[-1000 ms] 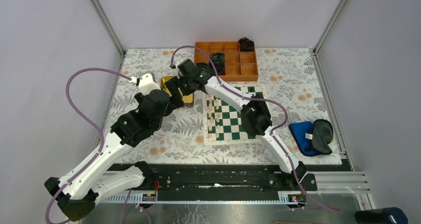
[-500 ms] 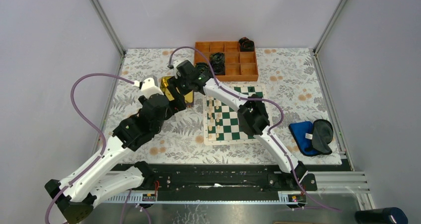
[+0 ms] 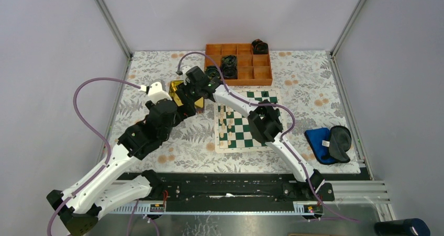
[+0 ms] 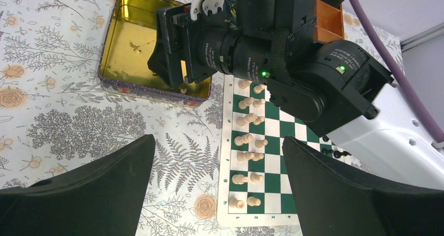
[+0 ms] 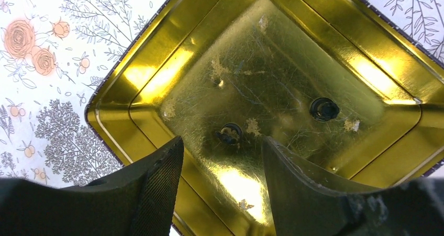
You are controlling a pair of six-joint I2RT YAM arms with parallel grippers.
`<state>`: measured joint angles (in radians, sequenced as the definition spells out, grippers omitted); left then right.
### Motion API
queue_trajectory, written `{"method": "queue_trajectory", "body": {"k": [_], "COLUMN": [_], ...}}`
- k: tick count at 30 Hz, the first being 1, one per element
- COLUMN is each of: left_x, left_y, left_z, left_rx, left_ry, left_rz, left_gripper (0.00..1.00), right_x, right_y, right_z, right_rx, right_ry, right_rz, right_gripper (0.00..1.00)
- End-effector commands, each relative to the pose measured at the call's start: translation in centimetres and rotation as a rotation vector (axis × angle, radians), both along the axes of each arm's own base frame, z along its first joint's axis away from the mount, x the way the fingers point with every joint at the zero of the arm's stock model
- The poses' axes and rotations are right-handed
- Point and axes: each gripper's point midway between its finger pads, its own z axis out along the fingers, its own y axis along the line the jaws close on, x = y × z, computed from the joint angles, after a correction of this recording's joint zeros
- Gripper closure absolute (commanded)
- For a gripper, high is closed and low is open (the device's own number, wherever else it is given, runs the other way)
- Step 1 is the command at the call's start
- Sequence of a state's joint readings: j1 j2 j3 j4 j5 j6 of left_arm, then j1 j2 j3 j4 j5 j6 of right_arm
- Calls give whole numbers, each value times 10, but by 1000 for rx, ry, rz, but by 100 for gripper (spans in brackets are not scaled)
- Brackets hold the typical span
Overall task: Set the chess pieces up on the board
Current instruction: Pick up the chess piece from the storage box.
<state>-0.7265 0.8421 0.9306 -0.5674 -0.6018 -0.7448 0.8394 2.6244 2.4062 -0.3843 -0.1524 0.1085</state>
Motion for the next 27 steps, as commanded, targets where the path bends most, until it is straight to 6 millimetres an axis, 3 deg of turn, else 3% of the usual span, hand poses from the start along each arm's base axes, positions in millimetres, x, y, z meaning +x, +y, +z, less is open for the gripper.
{"method": "queue_trajectory", "body": {"k": [1,27], "left_x": [8,9], "left_y": [-2,-7], "left_z": [15,9], "left_rx": [-22,4], "left_ry": [-62,-62], "left_rz": [6,-27], "left_gripper": [1,1], "right_x": [5,3], "right_y": [15,17], "right_z": [24,2], "right_rx": [64,49], "right_ry": [-52,-25], "right_rz": [32,29], "right_gripper": [37,51]}}
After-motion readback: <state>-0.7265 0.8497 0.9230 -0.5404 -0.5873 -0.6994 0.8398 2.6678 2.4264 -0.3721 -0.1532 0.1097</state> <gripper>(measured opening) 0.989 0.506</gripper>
